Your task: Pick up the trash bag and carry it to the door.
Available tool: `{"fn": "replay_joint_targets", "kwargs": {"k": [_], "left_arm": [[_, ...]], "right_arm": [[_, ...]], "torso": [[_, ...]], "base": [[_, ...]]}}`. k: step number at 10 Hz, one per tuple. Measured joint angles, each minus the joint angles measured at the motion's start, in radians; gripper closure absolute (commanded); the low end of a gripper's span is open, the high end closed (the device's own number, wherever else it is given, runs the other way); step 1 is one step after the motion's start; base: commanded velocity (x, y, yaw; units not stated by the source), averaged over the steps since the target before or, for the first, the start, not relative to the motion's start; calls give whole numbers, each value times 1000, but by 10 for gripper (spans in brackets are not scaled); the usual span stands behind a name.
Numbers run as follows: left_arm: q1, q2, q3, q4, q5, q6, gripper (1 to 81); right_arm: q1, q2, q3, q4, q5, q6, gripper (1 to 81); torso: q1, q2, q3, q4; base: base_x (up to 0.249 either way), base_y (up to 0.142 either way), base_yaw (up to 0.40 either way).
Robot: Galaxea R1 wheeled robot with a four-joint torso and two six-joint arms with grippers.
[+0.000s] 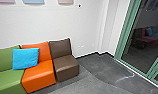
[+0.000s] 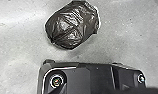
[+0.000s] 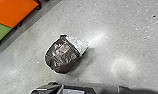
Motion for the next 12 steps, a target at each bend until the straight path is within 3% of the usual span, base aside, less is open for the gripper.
{"fn": "replay_joint_targets", "kwargs": {"k": [4, 7, 12], "left_arm": [[-119, 29, -101, -46, 90, -7, 10], [-177, 34, -108, -69, 108, -7, 10], [-241, 47, -119, -92, 149, -11, 10]], "right_arm": [[3, -5, 22, 16, -3, 0, 10], [55, -11, 22, 26, -3, 0, 10], [116, -13, 22, 43, -41, 1, 10]], "torso": [[91, -143, -134, 0], [161, -252, -237, 0], [264, -414, -265, 0]], "base": [[0, 0, 0], [0, 0, 0], [0, 0, 0]]}}
